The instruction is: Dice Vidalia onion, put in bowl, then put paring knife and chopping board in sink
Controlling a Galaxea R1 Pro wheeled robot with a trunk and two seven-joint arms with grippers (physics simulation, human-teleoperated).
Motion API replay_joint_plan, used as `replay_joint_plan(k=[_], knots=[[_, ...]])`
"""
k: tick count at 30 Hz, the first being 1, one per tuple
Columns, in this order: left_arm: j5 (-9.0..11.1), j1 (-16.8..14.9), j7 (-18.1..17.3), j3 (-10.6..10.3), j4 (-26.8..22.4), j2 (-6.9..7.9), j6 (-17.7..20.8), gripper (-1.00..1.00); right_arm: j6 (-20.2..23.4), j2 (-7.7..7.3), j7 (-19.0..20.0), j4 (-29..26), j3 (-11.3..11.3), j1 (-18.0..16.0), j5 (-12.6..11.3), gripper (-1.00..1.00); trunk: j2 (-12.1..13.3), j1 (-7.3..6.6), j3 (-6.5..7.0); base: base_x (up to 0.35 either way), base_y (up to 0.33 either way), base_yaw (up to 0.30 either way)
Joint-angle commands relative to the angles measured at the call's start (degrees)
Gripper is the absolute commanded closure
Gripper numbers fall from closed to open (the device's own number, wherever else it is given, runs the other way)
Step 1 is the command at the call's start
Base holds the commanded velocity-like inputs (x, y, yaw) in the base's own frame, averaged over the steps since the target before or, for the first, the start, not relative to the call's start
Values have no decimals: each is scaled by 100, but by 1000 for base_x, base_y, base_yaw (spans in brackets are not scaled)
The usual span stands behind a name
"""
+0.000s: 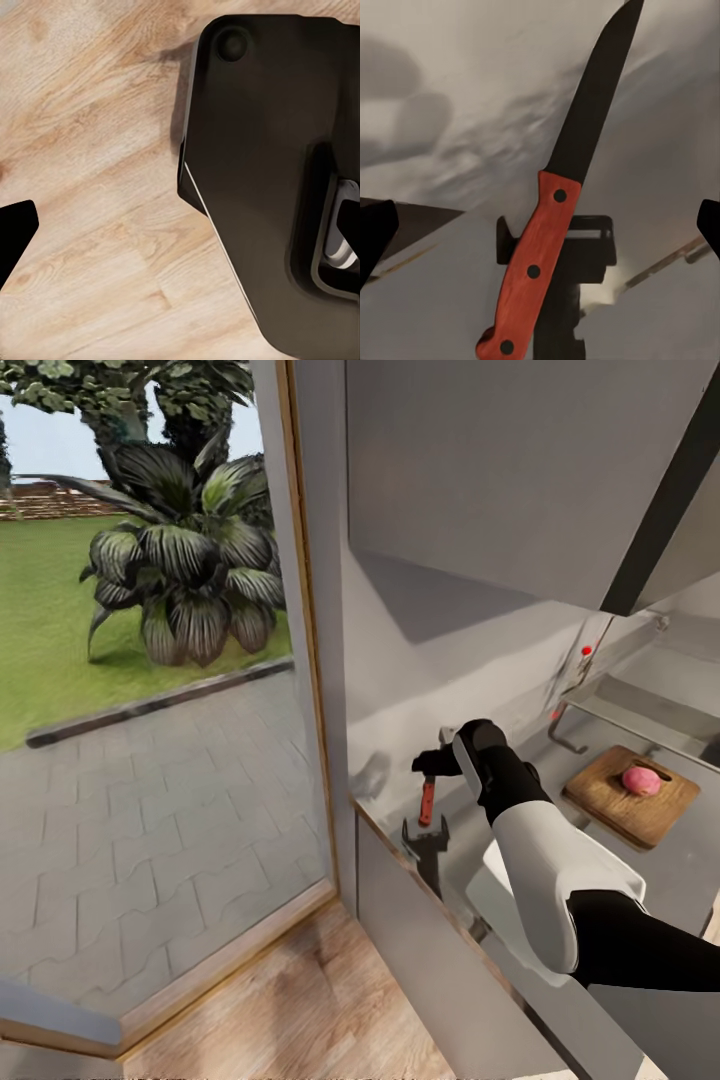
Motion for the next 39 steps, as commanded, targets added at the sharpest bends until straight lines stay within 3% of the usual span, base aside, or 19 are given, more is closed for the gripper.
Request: replay_joint_plan(k=[1,15,26,39], knots=[[32,3,1,-9,-11,0,-7,-100,20,7,28,6,-31,-5,54,-100,-11,3,-19,6,4,0],[32,2,-1,-9,54,-7,-8,-100,10,5,28,25,-31,-5,54,-100,-11,3,-146,-17,1,0],[28,2,-4,-9,59,-8,-14,-100,13,6,28,25,-31,-5,54,-100,-11,3,-246,-167,0,0],[27,3,-4,-9,59,-8,-15,-100,10,14,28,27,-31,-5,54,-100,-11,3,-364,21,0,0]])
